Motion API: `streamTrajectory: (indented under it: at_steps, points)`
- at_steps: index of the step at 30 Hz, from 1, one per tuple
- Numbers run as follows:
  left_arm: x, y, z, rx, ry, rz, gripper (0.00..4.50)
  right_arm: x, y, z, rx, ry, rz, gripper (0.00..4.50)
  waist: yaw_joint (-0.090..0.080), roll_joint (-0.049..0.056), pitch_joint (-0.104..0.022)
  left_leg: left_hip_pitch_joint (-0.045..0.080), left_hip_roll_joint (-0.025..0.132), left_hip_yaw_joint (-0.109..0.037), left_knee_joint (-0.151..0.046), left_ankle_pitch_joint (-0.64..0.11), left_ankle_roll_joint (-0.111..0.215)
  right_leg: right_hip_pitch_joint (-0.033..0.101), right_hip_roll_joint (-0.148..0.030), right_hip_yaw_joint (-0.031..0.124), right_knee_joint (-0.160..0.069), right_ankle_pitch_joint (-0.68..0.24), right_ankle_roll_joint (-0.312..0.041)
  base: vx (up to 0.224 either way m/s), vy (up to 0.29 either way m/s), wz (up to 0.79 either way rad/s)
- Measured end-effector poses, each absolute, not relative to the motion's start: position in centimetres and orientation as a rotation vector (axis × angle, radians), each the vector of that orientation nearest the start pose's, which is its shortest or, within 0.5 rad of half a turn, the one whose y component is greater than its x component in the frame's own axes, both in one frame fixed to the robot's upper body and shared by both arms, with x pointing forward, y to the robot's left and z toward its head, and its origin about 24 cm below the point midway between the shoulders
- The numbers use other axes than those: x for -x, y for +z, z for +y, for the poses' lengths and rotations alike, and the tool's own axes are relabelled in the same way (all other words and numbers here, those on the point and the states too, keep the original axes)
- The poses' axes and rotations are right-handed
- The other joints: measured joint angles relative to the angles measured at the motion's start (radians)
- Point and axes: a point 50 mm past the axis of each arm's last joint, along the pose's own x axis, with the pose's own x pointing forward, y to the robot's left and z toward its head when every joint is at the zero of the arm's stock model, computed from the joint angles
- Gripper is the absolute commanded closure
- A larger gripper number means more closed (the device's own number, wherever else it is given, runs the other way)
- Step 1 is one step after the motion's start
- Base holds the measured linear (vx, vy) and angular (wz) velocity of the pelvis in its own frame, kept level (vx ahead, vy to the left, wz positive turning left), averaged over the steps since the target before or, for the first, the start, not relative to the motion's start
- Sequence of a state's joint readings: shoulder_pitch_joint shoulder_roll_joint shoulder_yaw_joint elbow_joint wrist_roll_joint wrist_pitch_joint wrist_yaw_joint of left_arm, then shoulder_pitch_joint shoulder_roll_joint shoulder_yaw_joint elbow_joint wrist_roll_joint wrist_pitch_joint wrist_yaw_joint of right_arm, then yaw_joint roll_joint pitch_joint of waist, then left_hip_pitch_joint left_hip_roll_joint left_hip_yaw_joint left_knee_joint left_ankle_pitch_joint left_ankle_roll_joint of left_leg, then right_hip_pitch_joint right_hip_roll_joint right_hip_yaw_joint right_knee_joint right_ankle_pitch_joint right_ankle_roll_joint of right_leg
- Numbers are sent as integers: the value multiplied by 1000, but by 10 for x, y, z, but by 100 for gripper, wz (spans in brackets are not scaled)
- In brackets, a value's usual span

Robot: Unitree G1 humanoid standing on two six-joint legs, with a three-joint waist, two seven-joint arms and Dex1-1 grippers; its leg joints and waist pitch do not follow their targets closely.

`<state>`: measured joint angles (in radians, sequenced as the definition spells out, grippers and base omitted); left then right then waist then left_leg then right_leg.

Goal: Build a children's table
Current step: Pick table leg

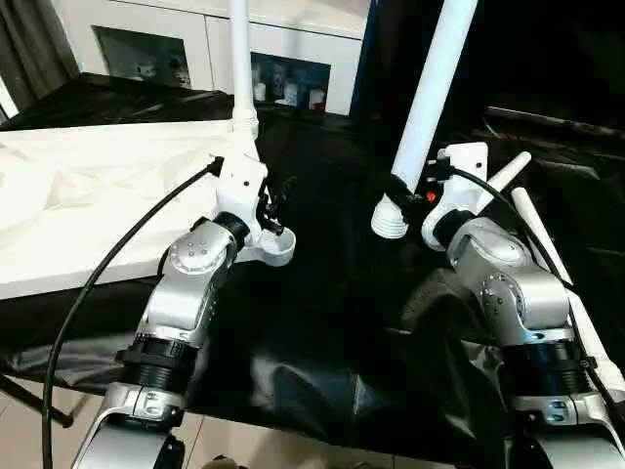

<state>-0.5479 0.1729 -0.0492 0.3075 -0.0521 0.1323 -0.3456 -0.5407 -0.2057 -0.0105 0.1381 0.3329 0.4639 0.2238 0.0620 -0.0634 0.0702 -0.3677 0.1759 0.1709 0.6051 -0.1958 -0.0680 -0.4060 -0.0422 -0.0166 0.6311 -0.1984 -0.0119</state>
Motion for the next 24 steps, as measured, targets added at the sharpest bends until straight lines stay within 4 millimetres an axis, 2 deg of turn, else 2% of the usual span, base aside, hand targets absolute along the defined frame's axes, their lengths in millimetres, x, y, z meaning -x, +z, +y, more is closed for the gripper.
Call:
streamTrajectory:
  at_steps: [7,13,19,23,24]
  points:
    - [-346,116,122,-169,-488,-63,256,-344,130,-135,-93,411,69,261,-1,0,0,0,0,0,0,0,0,0,0,0,0,0,0,0,0,0]
    - [-351,132,124,-107,-498,-112,256,-347,138,-129,-126,509,49,261,0,-1,0,0,0,0,0,0,1,0,0,0,0,0,0,0,0,0]
    - [-350,141,113,60,-569,-112,256,-350,143,-127,-184,566,69,261,5,-2,0,-1,0,1,0,2,4,0,-1,0,0,0,-1,0,0,0]
    - [-348,161,101,196,-666,-146,256,-349,146,-122,-222,635,92,261,14,-3,0,0,0,1,0,2,4,0,-1,0,0,1,-1,0,0,0]
    - [-348,165,100,238,-687,-148,239,-348,146,-122,-229,650,100,261,15,-3,0,0,0,1,0,2,4,0,-1,0,0,1,-1,0,0,0]
